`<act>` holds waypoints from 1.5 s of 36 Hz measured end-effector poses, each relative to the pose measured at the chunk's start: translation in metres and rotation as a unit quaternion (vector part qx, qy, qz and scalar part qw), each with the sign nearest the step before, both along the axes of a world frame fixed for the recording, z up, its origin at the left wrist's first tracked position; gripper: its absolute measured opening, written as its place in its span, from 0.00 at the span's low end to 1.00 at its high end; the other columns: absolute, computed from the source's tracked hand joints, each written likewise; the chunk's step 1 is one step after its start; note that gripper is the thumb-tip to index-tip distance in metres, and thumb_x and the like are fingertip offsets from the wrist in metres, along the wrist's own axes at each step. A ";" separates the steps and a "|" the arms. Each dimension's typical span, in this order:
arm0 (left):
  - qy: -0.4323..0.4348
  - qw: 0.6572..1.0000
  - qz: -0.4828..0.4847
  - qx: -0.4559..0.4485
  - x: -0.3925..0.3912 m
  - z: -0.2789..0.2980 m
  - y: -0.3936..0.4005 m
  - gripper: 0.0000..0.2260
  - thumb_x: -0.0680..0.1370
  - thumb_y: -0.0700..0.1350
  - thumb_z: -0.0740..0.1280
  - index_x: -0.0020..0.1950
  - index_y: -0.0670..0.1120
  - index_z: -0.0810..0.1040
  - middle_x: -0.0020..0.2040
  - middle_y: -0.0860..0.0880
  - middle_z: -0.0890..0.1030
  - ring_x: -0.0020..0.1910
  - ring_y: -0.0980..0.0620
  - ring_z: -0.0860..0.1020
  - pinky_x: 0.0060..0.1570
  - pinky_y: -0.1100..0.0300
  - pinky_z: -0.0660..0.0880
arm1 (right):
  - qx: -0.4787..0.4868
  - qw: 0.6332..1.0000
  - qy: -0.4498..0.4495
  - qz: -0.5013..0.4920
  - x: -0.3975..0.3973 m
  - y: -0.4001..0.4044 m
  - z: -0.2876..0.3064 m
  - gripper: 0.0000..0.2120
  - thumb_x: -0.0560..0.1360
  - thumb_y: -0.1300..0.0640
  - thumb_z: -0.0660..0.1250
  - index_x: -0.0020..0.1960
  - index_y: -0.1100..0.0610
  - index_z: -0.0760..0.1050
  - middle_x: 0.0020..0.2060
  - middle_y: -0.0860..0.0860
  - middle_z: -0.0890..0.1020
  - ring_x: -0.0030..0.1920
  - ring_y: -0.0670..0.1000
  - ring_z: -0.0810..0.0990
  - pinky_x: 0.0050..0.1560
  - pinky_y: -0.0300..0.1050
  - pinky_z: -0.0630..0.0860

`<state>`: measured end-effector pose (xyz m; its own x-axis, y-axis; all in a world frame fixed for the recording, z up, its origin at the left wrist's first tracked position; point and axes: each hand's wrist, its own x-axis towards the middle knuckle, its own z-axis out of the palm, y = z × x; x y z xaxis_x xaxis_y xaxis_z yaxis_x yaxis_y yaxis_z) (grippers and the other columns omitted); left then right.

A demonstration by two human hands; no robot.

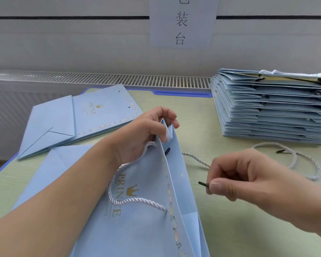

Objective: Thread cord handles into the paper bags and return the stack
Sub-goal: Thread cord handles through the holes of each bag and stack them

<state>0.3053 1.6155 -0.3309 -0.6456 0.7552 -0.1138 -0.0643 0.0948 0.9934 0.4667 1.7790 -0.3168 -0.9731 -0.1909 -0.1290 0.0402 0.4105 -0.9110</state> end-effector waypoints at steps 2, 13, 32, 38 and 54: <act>-0.002 1.000 0.001 0.005 -0.001 0.000 -0.001 0.22 0.57 0.34 0.59 0.50 0.46 0.73 0.44 0.52 0.77 0.40 0.53 0.70 0.36 0.58 0.64 | 0.042 0.999 0.003 0.000 -0.002 0.002 -0.002 0.06 0.67 0.48 0.67 0.39 0.48 0.81 0.27 0.45 0.77 0.32 0.45 0.71 0.35 0.39 0.67; -0.009 1.000 0.000 0.013 -0.002 0.001 -0.001 0.22 0.57 0.34 0.60 0.50 0.47 0.73 0.45 0.51 0.76 0.39 0.53 0.71 0.37 0.58 0.65 | -0.023 0.995 -0.066 0.068 0.003 -0.028 -0.021 0.13 0.74 0.52 0.65 0.48 0.62 0.81 0.44 0.64 0.82 0.40 0.50 0.74 0.43 0.49 0.68; 0.008 1.000 0.002 0.023 0.001 0.003 -0.002 0.22 0.57 0.35 0.58 0.50 0.46 0.73 0.46 0.51 0.77 0.38 0.51 0.69 0.37 0.56 0.64 | -0.177 0.979 -0.100 0.020 0.004 -0.037 -0.026 0.17 0.72 0.54 0.67 0.51 0.68 0.79 0.39 0.62 0.83 0.32 0.60 0.78 0.34 0.40 0.67; 0.024 1.000 -0.003 0.019 0.002 0.005 -0.001 0.22 0.58 0.35 0.58 0.51 0.45 0.72 0.44 0.52 0.76 0.36 0.53 0.70 0.35 0.58 0.64 | -0.218 0.971 -0.097 0.027 0.006 -0.044 -0.031 0.28 0.69 0.43 0.71 0.53 0.68 0.79 0.50 0.72 0.79 0.52 0.82 0.70 0.48 0.56 0.64; 0.022 1.000 0.000 0.010 0.004 0.003 0.002 0.22 0.57 0.35 0.59 0.51 0.45 0.72 0.44 0.52 0.76 0.34 0.55 0.69 0.30 0.64 0.66 | -0.199 0.978 -0.007 -0.063 0.018 -0.047 -0.011 0.15 0.61 0.48 0.65 0.48 0.41 0.70 0.25 0.50 0.74 0.26 0.50 0.72 0.30 0.38 0.69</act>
